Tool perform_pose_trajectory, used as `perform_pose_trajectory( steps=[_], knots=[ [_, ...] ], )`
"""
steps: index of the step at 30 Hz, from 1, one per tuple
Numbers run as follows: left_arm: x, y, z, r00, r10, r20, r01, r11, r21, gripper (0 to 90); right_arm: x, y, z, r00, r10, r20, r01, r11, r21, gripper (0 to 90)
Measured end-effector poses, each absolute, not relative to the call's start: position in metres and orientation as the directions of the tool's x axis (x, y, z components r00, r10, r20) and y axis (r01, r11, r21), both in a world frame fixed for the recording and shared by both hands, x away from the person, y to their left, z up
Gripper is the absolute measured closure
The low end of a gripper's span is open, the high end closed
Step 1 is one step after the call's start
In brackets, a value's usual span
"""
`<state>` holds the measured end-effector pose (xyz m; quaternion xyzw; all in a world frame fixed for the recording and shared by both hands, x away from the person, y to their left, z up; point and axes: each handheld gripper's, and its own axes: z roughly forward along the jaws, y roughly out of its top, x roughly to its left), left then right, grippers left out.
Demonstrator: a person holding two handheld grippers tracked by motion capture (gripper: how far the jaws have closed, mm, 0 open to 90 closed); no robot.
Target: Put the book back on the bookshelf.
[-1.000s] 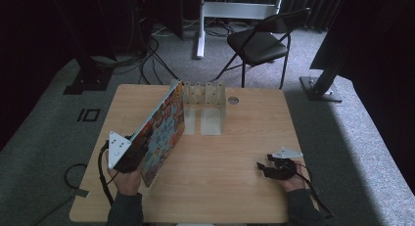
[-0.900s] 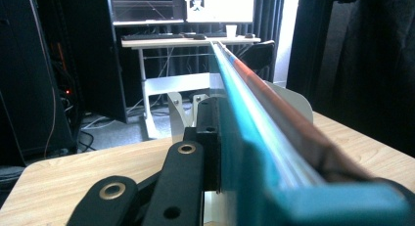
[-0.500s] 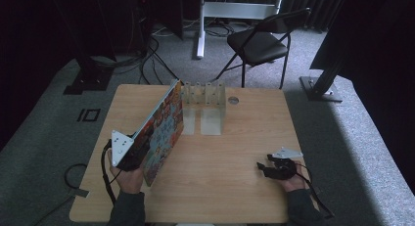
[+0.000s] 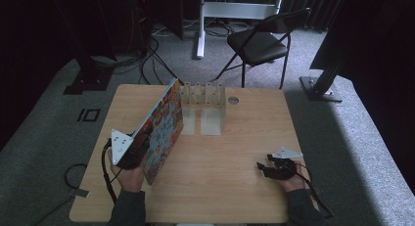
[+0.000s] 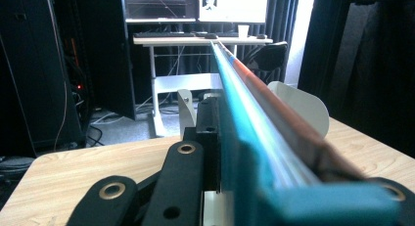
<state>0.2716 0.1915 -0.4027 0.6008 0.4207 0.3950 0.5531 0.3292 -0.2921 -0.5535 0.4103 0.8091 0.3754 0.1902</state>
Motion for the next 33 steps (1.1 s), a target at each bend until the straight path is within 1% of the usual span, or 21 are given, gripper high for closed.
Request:
perform_pose_trajectory(
  steps=[16, 33],
  knots=[
    [0.278, 0.188, -0.402, 0.307, 0.952, -0.010, 0.075, -0.014, 0.997, 80.5, 0.329, -0.292, -0.553, -0.591, 0.807, 0.001, 0.521, 0.381, 0.764, 38.4],
    [0.286, 0.182, -0.400, 0.275, 0.961, 0.004, 0.075, -0.025, 0.997, 80.5, 0.329, -0.292, -0.553, -0.591, 0.807, 0.000, 0.521, 0.382, 0.763, 38.4]
  ],
)
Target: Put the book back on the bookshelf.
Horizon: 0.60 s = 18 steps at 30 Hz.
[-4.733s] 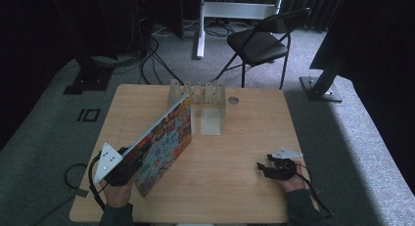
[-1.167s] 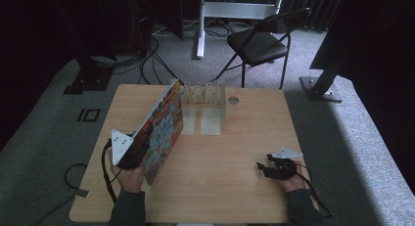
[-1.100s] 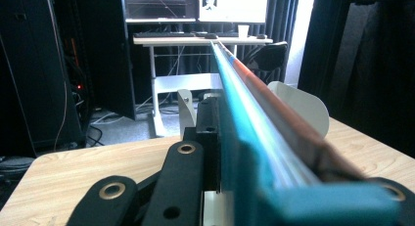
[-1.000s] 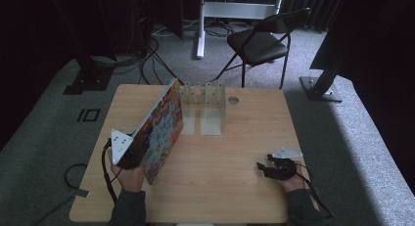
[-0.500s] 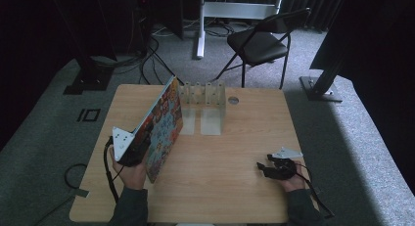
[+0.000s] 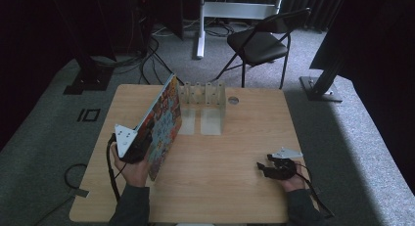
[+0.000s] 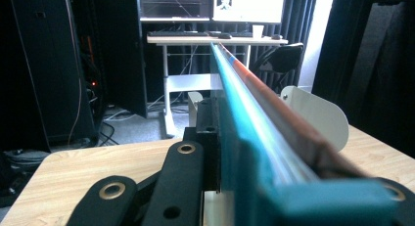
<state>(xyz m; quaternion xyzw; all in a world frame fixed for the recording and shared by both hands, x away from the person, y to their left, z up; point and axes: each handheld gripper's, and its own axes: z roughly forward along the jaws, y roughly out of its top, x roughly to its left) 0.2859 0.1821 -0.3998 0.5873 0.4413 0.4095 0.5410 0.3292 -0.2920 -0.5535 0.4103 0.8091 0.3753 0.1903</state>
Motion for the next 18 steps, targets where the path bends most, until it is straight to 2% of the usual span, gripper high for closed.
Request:
perform_pose_trajectory(
  steps=[18],
  knots=[
    [0.2920, 0.1756, -0.4008, 0.246, 0.969, 0.018, 0.068, -0.036, 0.997, 80.5, 0.3293, -0.2922, -0.5535, -0.591, 0.806, 0.002, 0.521, 0.381, 0.764, 38.4]
  ],
)
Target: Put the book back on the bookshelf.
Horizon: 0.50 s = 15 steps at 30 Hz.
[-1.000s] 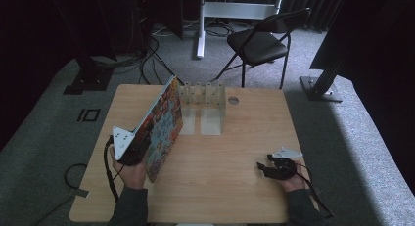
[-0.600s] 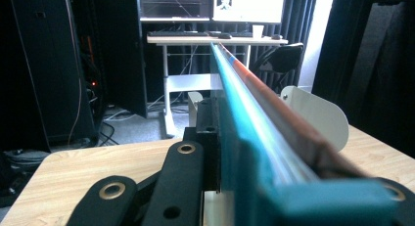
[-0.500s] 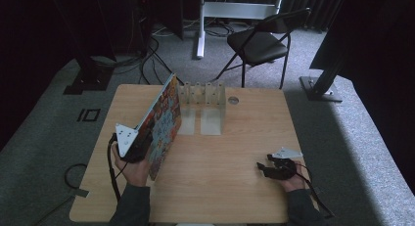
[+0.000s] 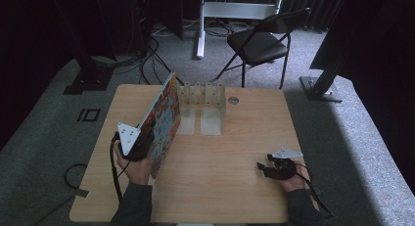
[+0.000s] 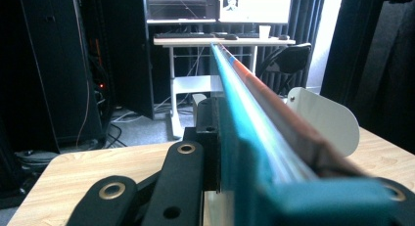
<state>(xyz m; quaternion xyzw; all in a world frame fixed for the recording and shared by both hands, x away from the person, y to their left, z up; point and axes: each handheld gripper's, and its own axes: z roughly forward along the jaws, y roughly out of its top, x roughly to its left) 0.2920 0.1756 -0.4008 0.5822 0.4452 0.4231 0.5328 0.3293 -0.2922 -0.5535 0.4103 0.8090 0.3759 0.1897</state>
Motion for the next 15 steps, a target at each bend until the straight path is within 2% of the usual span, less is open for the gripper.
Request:
perform_pose_trajectory(
  steps=[15],
  knots=[
    [0.2965, 0.1717, -0.4006, 0.234, 0.972, 0.029, 0.063, -0.044, 0.997, 80.4, 0.3294, -0.2924, -0.5535, -0.591, 0.807, 0.004, 0.522, 0.379, 0.764, 38.3]
  ],
)
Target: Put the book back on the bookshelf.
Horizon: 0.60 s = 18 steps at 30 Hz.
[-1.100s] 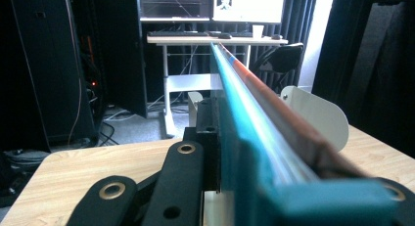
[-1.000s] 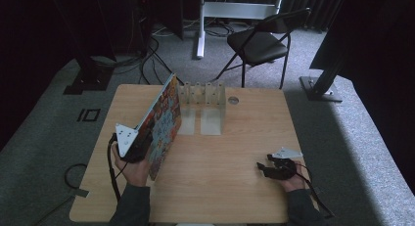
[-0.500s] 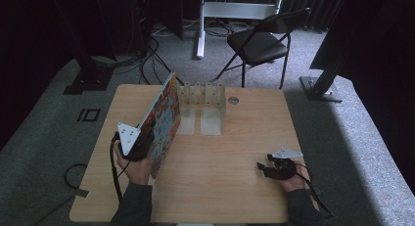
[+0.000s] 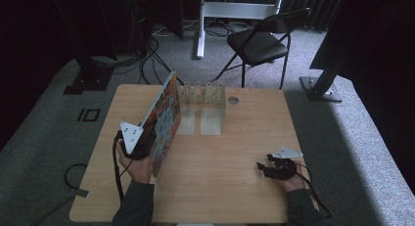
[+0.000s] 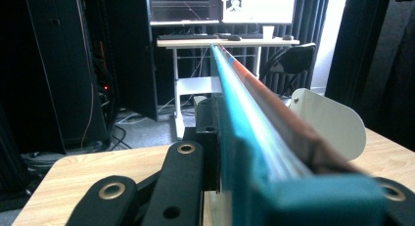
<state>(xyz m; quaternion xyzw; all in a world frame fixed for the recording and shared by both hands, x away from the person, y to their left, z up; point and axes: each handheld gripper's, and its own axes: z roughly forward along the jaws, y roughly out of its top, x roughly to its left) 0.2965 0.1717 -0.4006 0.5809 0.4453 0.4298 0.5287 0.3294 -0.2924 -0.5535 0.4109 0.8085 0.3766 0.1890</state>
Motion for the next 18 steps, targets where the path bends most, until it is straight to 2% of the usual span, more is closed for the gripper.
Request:
perform_pose_trajectory(
  steps=[18],
  knots=[
    [0.299, 0.155, -0.403, 0.190, 0.981, 0.043, 0.053, -0.053, 0.997, 80.4, 0.329, -0.292, -0.553, -0.591, 0.807, 0.002, 0.521, 0.380, 0.764, 38.3]
  ],
)
